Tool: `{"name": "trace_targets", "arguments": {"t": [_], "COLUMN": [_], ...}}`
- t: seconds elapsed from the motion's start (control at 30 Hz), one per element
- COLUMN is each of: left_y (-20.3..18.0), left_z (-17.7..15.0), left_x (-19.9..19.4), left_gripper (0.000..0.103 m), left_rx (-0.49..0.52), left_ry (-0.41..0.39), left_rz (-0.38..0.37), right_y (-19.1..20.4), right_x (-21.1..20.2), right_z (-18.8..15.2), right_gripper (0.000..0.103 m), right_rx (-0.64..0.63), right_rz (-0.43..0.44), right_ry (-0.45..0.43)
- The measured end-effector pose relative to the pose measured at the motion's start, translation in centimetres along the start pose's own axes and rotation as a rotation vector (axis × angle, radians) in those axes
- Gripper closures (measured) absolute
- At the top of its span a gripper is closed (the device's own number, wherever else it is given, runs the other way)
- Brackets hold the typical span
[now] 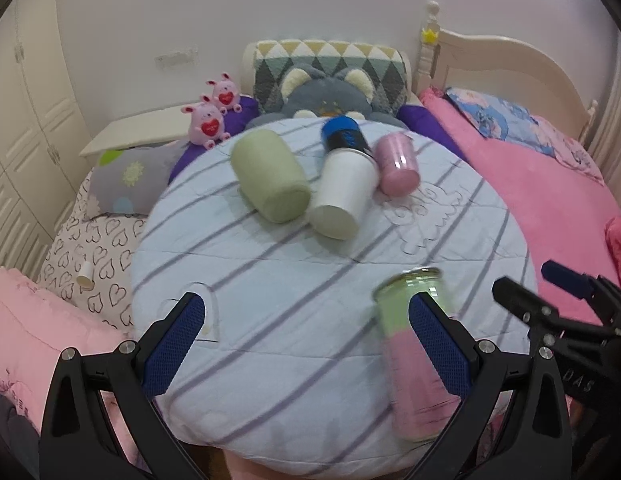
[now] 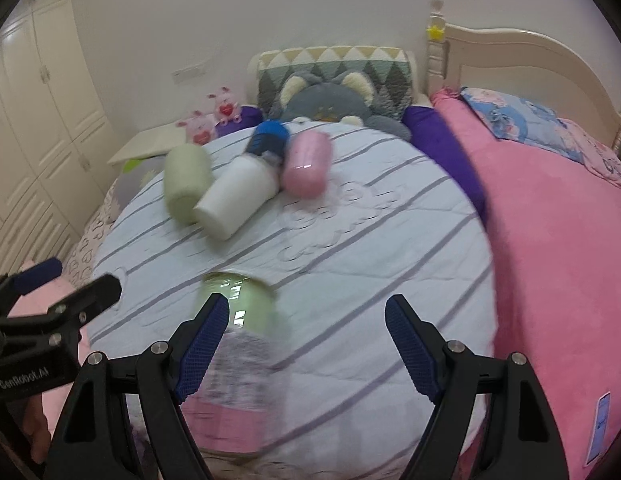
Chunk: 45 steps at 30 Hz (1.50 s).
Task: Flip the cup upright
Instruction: 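Grasp the canister with the left tool while the right tool releases it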
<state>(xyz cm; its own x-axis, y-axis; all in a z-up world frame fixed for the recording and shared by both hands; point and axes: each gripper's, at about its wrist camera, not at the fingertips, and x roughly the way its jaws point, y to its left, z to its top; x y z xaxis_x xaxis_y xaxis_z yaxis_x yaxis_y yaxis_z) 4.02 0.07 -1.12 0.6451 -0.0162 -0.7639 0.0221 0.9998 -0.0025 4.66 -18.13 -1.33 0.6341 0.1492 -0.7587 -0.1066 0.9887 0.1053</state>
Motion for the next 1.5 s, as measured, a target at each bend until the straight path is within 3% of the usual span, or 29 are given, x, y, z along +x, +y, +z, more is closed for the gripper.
{"name": "trace_targets", "arguments": {"t": [0.53,0.73,0.77,0.87,0.9,1.17,1.37,1.5], "left_y": [-6.9,-7.7,-7.8,-7.9,-7.8,-7.6,-7.2,-6.9], "left_z": [0.2,-0.3,-0.4,-0.8,-0.9,0.1,2.7,3.5], "left_x": [7.0,9.0,9.4,10.3,10.4,8.3,6.3,4.7], "left_gripper": [0.000,0.000,0.003,0.026,0.026,0.026,0.027,0.027], "left_rx": [-0.023,-0.065,-0.068,-0.088,-0.099,-0.058,-0.006,0.006], "left_ry": [0.207,0.293,0.310,0.356,0.361,0.267,0.140,0.061], "left_rz": [0.059,0.003,-0.006,-0.037,-0.038,0.019,0.080,0.068], "right_y": [-8.3,-9.2,-9.3,-9.6,-9.8,-10.3,-9.9,-9.8], "right_x": [4.8,7.1,7.4,7.9,8.0,8.1,7.6,7.1], "right_z": [1.9,1.9,2.0,2.1,2.1,2.4,2.3,2.3], "right_gripper": [0.021,0.021,0.021,0.021,0.021,0.021,0.021,0.021], "right_rx": [0.017,-0.003,-0.005,-0.008,-0.009,0.009,0.003,0.013], "right_rz": [0.031,0.072,0.079,0.090,0.094,0.100,0.106,0.097], "right_ry": [0.056,0.092,0.097,0.100,0.101,0.083,0.071,0.059]}}
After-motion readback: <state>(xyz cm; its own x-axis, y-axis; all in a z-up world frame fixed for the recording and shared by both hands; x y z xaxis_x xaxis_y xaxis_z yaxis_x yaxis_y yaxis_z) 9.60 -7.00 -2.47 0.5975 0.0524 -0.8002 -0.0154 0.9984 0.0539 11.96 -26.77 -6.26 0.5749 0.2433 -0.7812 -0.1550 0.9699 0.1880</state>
